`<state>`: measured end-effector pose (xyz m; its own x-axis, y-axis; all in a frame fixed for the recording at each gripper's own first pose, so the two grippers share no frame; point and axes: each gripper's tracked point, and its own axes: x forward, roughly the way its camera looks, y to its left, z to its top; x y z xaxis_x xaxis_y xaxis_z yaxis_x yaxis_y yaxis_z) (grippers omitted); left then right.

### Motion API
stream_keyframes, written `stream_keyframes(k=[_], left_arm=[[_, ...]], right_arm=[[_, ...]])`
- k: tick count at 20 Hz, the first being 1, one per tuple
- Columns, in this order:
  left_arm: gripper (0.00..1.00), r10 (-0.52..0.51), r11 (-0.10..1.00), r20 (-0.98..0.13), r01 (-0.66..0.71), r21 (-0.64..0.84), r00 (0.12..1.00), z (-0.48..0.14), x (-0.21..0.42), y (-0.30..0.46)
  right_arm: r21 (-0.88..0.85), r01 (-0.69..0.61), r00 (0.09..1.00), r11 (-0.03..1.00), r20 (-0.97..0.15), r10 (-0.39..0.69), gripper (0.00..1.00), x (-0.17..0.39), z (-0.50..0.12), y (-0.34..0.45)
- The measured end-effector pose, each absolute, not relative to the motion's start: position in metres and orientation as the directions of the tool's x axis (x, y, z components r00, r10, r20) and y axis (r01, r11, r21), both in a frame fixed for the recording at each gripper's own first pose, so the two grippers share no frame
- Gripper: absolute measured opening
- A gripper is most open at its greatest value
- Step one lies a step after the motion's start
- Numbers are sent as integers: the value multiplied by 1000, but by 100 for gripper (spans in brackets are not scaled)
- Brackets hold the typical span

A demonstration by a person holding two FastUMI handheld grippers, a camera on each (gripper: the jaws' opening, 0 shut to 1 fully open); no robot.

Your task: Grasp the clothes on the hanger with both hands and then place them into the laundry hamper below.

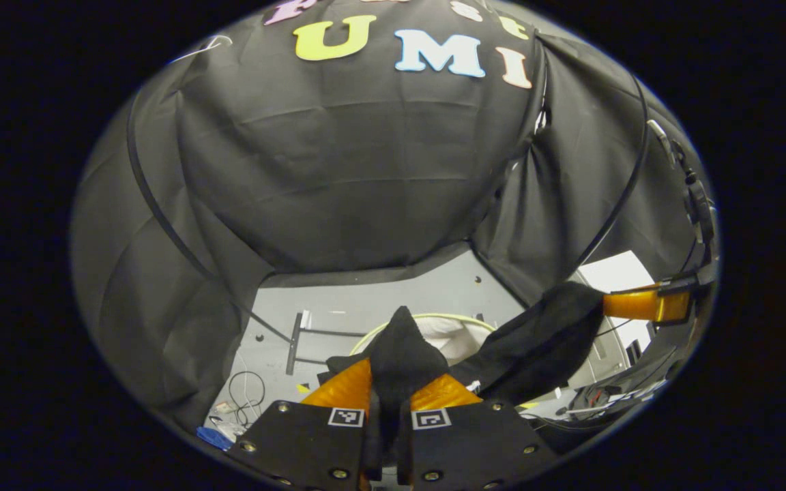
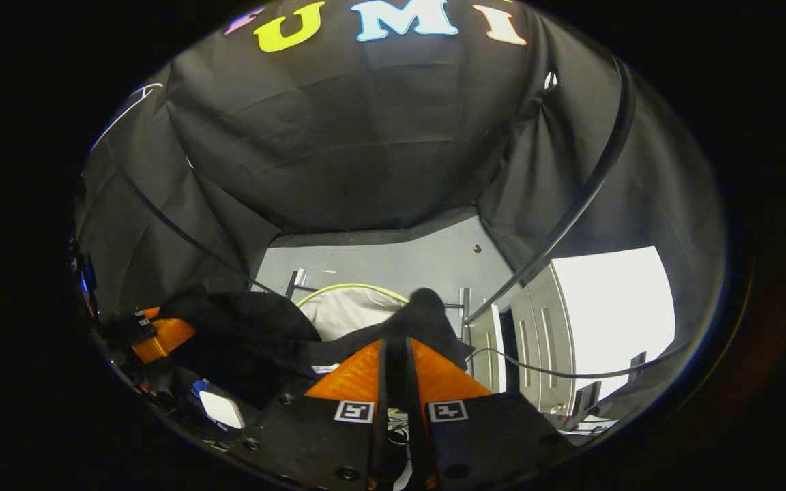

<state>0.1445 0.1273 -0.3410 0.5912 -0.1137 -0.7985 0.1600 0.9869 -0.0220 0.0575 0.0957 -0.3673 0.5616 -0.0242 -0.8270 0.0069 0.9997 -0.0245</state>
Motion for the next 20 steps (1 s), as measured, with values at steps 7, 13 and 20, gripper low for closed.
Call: stream_keyframes(k=[7,13,20], left_arm=[[78,-90,994,-814,105,-35,574,-334,121,134],[95,29,1000,-780,-18,22,625,-278,98,138],[93,138,990,-623,-126,63,770,-150,92,92]], right_arm=[[4,11,583,1000,-813,-3,35,43,-355,89],[-2,-20,624,1000,-782,11,58,36,-326,58],[-8,-47,788,999,-615,33,98,43,-239,-4]])
